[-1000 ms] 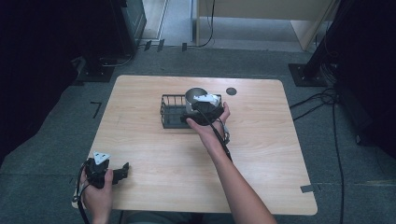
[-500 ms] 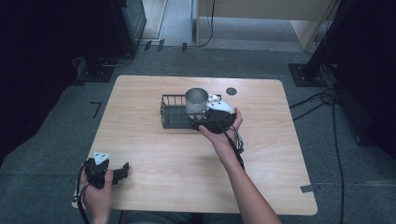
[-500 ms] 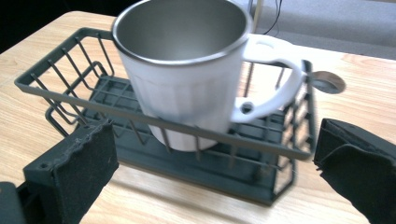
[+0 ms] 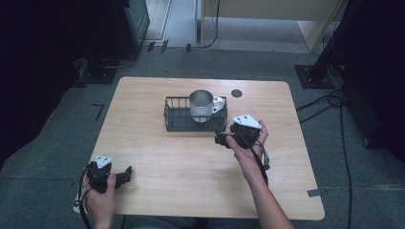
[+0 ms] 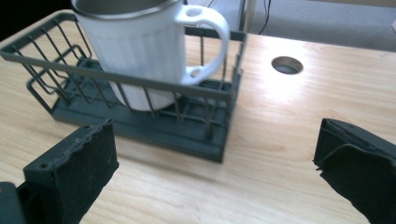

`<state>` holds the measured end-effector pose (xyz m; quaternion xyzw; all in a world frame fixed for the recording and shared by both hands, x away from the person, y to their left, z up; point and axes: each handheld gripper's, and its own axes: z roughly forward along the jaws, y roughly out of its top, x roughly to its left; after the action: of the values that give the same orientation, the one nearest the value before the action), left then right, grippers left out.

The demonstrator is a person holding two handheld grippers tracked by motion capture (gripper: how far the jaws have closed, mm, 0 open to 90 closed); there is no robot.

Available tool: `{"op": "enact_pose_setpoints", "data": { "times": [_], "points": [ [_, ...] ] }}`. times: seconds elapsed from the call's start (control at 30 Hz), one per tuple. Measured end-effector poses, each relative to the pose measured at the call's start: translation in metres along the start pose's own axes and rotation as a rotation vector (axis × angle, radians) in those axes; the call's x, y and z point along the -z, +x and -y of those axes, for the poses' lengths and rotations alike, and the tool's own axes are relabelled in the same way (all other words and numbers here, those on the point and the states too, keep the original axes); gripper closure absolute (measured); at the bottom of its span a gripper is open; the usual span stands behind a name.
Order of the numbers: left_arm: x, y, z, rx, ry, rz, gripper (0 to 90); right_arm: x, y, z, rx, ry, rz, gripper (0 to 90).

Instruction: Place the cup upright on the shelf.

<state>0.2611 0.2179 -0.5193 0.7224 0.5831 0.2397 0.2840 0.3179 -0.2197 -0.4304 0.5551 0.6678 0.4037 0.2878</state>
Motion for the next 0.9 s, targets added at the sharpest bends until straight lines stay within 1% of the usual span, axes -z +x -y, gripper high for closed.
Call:
{"op": "enact_pose_setpoints", "data": {
  "times": [0.33,0.57,0.73,0.9],
  "points": [
    [0.0,0.0,0.0,-0.003,0.002,0.0,0.0,0.015,-0.026,0.023,-0.003,0.011,0.043,0.0],
    [0.0,0.0,0.0,-0.003,0.002,0.0,0.0,0.023,-0.045,0.042,-0.019,0.025,0.068,0.0],
    [0.0,0.0,0.0,-0.003,0.002,0.0,0.0,0.028,-0.059,0.053,-0.039,0.035,0.088,0.0],
    [0.0,0.0,0.0,-0.003,0.002,0.0,0.0,0.033,-0.072,0.063,-0.047,0.04,0.11,0.0]
  ]
}}
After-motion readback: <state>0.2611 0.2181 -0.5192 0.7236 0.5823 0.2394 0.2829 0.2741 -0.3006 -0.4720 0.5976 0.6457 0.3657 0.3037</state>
